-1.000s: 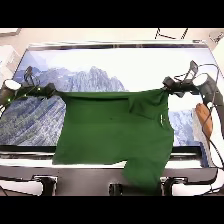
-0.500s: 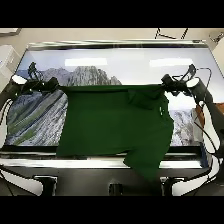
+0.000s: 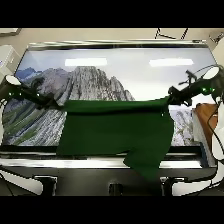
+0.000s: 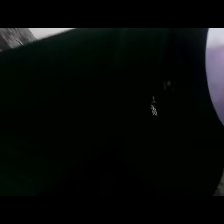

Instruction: Fold the clothes and pants, and hang the long-sleeved shirts on hangers.

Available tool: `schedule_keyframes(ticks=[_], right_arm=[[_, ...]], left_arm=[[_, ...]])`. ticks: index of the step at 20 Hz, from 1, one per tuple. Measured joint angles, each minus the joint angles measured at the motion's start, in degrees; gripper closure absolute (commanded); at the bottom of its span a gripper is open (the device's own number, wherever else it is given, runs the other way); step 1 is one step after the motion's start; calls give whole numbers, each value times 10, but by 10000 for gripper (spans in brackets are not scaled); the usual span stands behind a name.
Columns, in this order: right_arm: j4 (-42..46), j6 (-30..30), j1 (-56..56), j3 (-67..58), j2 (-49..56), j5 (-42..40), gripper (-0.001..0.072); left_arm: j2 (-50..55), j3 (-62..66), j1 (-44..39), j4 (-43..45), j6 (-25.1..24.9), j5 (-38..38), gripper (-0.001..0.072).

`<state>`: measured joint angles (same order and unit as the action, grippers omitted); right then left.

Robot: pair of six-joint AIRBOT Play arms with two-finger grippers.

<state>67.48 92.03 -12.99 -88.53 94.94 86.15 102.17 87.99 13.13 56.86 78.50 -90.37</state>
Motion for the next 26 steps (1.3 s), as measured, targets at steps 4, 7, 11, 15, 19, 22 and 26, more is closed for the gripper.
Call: schedule_keyframes(ticks=[4, 7, 11, 15, 19, 22, 26], right_arm=[[28, 16, 10, 63, -5, 23, 672], [36, 26, 13, 94, -6, 28, 671], [40, 41, 14, 123, -6, 14, 661], [42, 40, 9, 126, -9, 7, 243], [59, 13, -38, 108, -43, 63, 103], [87, 3, -83, 167, -103, 83, 103], [102, -10, -109, 310, -190, 49, 106]], left_arm=[[0, -56, -3, 13, -23, -25, 687], [0, -70, -1, 16, -30, -18, 687], [3, -80, -1, 22, -33, -7, 682], [-3, -78, 3, 26, -34, -5, 202], [-42, -76, 33, 68, -32, -31, 203], [-98, -154, 62, 96, -28, -30, 204], [-180, -339, 91, 108, -56, 27, 257]])
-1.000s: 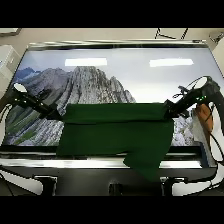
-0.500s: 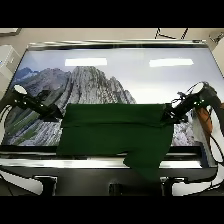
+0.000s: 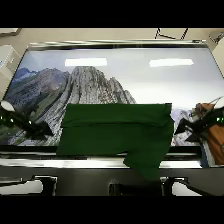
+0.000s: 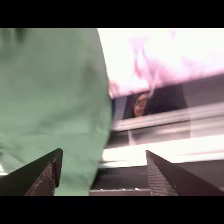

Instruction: Fold the clothes and pants, and hang the long-sleeved shirts on hangers.

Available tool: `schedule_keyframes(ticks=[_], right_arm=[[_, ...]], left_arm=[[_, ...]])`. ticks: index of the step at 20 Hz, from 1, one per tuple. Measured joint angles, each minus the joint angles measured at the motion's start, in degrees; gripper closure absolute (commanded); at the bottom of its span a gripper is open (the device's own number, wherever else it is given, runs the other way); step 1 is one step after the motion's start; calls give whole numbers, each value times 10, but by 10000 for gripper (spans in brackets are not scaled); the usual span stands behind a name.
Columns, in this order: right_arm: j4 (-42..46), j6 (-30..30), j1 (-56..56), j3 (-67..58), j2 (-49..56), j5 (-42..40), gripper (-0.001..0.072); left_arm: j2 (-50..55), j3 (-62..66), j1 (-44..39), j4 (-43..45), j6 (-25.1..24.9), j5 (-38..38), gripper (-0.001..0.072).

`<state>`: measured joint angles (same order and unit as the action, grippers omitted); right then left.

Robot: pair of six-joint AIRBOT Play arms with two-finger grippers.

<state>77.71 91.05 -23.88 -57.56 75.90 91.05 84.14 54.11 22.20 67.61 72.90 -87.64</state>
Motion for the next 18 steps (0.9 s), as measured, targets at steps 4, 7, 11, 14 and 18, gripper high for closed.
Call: schedule_keyframes(ticks=[4, 7, 11, 14, 18], right_arm=[[5, -11, -7, 81, -42, -13, 107], [0, -15, -8, 100, -51, -14, 107], [-6, -19, -9, 113, -57, -11, 112], [-19, -31, -9, 151, -70, -19, 106], [-78, -59, -9, 243, -85, -70, 148]], left_arm=[[-38, -124, 12, -31, -37, 43, 257], [-47, -171, 14, -57, -47, 58, 333], [-51, -202, 15, -74, -54, 97, 686], [-52, -209, 16, -83, -54, 101, 685], [-53, -212, 16, -88, -54, 105, 686]])
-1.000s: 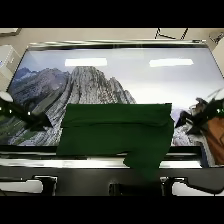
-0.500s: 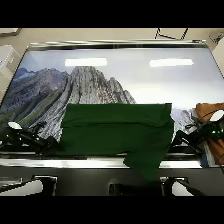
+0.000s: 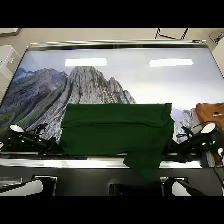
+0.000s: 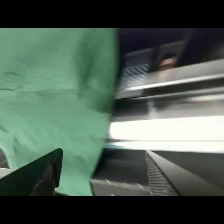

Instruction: Fold the clothes and pants, and hang the long-sleeved shirts on hangers.

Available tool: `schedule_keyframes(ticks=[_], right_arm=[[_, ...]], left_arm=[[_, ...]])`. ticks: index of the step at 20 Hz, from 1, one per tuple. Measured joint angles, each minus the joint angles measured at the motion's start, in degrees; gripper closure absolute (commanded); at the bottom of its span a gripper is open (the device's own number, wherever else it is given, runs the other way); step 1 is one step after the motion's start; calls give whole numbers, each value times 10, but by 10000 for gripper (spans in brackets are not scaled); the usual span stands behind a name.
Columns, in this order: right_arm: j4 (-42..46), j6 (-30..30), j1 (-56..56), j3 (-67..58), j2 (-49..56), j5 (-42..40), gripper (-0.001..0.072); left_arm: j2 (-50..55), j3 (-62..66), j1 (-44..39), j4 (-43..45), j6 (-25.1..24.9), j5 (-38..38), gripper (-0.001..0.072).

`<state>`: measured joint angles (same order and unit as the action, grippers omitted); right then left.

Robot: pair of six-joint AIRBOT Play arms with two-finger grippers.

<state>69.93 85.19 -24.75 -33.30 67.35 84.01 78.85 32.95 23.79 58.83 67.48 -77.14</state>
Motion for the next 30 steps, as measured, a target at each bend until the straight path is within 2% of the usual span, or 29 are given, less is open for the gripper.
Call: schedule_keyframes(ticks=[3, 5, 6, 7, 12, 18, 22, 28, 29, 30], right_arm=[[-41, -12, 0, 48, -4, -46, 186], [-74, -17, 0, 69, -5, -63, 271], [-83, -21, 0, 78, -5, -71, 437], [-91, -25, 0, 86, -5, -85, 669], [-92, -42, 0, 64, -3, -110, 672], [-102, -26, 9, -141, 23, -49, 671], [-107, -10, 58, -311, 121, -56, 670], [-114, 26, 96, -532, 306, -73, 666], [-118, 30, 98, -550, 327, -75, 644], [-121, 32, 100, -563, 347, -75, 624]], left_arm=[[0, 0, 0, -1, 0, 2, 685], [0, -1, 0, -3, 0, 2, 685], [0, -1, 0, -4, 0, 3, 685], [0, -1, 0, -8, 0, 4, 685], [0, 17, 0, -18, -2, 12, 685], [10, 151, -17, -57, 21, -19, 684], [69, 303, -64, -74, 59, -4, 684], [216, 513, -101, -80, 126, -10, 684], [237, 529, -103, -80, 136, -16, 678], [258, 542, -105, -79, 140, -19, 630]])
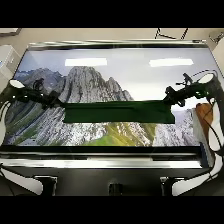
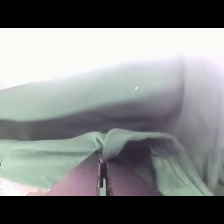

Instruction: Fold the clothes and pants, and hang the long-sleeved shirts on hangers.

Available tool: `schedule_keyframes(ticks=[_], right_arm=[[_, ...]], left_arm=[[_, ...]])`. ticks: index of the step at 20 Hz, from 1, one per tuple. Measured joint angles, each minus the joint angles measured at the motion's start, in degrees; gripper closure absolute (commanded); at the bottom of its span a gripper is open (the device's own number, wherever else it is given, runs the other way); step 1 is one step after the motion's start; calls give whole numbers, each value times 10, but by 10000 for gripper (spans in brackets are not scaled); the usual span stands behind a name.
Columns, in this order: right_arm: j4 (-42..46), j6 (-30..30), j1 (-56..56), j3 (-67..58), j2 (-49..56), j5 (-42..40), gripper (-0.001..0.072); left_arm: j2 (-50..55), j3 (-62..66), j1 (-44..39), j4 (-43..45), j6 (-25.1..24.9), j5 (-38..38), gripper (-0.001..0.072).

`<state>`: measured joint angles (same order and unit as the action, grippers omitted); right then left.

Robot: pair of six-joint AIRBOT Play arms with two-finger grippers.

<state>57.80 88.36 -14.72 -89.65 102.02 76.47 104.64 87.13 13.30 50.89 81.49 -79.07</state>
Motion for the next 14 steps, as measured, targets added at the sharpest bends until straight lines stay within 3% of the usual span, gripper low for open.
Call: schedule_keyframes(ticks=[3, 4, 5, 6, 9, 14], right_arm=[[-10, 2, 10, -22, 48, 0, 622], [-16, 4, 13, -26, 57, 0, 514], [-22, 4, 12, -30, 62, 0, 285], [-28, 4, 8, -35, 64, 2, 109], [-32, -9, -33, -57, 60, 38, 11], [7, -25, -115, -40, 55, 103, 0]], left_arm=[[49, 20, -4, 0, 23, -15, 404], [57, 23, -4, -4, 26, -21, 243], [63, 28, -3, -6, 30, -28, 90], [67, 33, 1, -7, 31, -37, 40], [61, 55, 26, -5, 35, -64, 40], [5, 71, 66, -4, 38, -95, 42]])
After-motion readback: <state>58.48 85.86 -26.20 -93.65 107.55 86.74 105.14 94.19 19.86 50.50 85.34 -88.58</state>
